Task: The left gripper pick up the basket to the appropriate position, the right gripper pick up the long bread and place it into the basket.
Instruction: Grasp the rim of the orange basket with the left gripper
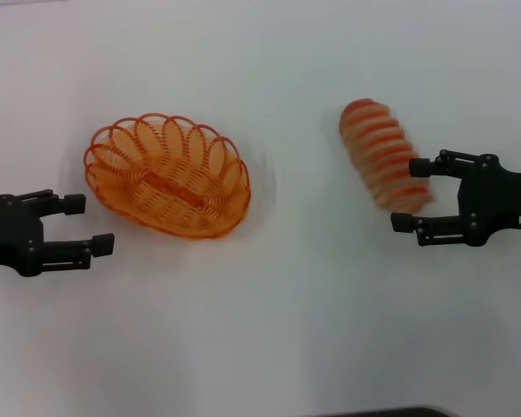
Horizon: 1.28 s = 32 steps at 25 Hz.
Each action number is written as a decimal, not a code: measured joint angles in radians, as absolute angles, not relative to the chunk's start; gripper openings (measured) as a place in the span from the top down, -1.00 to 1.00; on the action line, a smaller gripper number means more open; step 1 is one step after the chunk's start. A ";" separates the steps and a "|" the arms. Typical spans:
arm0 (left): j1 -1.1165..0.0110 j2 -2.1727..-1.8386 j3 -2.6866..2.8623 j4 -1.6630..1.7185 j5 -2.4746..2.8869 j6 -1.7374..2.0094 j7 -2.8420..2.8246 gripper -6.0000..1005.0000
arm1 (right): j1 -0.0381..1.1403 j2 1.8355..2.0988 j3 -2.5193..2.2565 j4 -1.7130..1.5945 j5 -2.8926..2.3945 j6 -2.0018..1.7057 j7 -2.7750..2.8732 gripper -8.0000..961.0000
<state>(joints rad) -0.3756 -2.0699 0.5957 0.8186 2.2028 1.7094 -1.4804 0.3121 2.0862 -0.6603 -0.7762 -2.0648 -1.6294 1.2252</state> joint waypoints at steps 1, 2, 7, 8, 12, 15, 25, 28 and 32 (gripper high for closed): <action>-0.375 -2.070 0.595 0.819 2.203 1.711 -1.479 -0.76 | 0.312 2.086 -0.661 -0.776 -2.065 -1.629 1.225 -0.94; -0.375 -2.071 0.593 0.819 2.203 1.712 -1.478 -0.76 | 0.312 2.086 -0.661 -0.776 -2.065 -1.630 1.226 -0.94; -0.374 -2.071 0.591 0.820 2.203 1.711 -1.478 -0.74 | 0.314 2.086 -0.661 -0.776 -2.065 -1.634 1.226 -0.94; -0.374 -2.071 0.589 0.821 2.201 1.709 -1.480 -0.74 | 0.314 2.086 -0.661 -0.776 -2.065 -1.634 1.226 -0.94; -0.382 -2.071 0.556 0.821 2.196 1.705 -1.503 -0.74 | 0.314 2.086 -0.661 -0.776 -2.065 -1.633 1.226 -0.94; -0.412 -2.071 0.469 0.821 2.194 1.704 -1.583 -0.74 | 0.315 2.086 -0.661 -0.774 -2.065 -1.636 1.230 -0.94; -0.520 -2.045 0.466 0.827 2.212 1.518 -2.015 -0.74 | 0.327 2.086 -0.660 -0.780 -2.059 -1.636 1.241 -0.94; -0.560 -2.034 0.531 0.849 2.277 1.471 -2.155 -0.74 | 0.331 2.086 -0.660 -0.781 -2.061 -1.637 1.242 -0.94; -0.613 -2.024 0.573 0.863 2.365 1.462 -2.231 -0.74 | 0.337 2.086 -0.660 -0.782 -2.062 -1.638 1.242 -0.94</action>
<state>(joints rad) -0.6133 -2.0242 0.5731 0.8634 2.3651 1.4621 -2.2310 0.3372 2.0863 -0.6596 -0.7818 -2.0624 -1.6384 1.2416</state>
